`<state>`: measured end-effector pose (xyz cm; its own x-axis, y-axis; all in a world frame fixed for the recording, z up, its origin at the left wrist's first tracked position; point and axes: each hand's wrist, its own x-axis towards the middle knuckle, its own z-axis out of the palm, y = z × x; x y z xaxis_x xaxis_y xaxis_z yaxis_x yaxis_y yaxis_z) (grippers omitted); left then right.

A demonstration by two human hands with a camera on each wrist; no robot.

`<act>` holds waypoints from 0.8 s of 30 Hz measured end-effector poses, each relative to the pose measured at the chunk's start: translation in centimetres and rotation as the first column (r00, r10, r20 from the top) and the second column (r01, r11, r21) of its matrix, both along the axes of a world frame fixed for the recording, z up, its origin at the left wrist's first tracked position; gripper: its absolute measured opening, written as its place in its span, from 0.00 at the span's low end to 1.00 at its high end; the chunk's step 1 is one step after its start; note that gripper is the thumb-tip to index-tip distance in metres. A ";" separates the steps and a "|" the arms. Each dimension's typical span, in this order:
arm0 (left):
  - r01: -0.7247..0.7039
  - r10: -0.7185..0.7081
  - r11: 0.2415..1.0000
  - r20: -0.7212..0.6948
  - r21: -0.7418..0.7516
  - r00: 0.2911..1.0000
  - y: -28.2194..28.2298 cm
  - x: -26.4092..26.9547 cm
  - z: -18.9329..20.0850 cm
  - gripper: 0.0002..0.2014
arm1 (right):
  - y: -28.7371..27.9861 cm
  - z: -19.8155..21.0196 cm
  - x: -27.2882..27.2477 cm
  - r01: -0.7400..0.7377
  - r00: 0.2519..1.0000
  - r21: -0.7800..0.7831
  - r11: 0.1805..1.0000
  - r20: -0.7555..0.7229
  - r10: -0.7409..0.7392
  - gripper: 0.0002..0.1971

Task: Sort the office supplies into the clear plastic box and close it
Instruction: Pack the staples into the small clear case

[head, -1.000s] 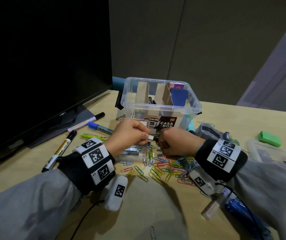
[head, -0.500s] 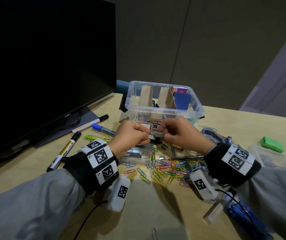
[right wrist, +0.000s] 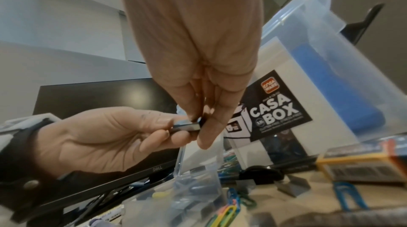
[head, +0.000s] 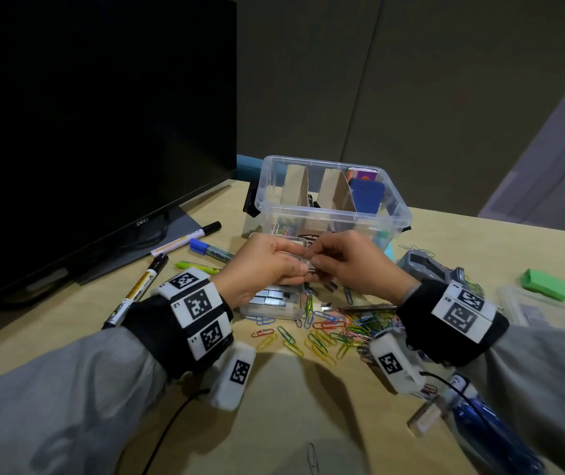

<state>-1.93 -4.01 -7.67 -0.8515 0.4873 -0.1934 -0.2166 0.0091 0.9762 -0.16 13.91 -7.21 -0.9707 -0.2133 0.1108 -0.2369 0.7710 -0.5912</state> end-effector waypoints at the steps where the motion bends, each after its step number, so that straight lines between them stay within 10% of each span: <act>1: 0.015 -0.015 1.000 -0.001 -0.002 1.000 -0.2 0.0 0.1 0.14 | -0.2 0.0 -0.1 -0.010 1.000 -0.002 1.000 -0.009 0.010 0.05; 13: -0.144 0.129 0.974 -0.097 -0.175 0.987 -2.2 -0.6 0.3 0.11 | -3.5 0.4 0.5 -0.214 0.889 0.420 0.882 -0.291 0.354 0.12; 20: -0.194 0.101 0.913 -0.261 -0.360 0.960 -4.1 -1.0 -0.3 0.10 | -4.4 0.0 -0.2 -0.250 0.937 0.409 0.877 -0.126 0.326 0.08; 24: -0.312 0.006 0.758 -0.473 -0.572 0.881 -5.9 -1.1 -0.1 0.05 | -5.0 0.1 -0.4 -0.273 0.960 0.345 0.898 0.035 0.279 0.09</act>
<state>-3.06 -9.92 -7.74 -0.9712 0.2383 -0.0063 0.1527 0.6421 0.7513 -0.55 8.90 -7.12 -0.8662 -0.4997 -0.0038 -0.4762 0.8278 -0.2966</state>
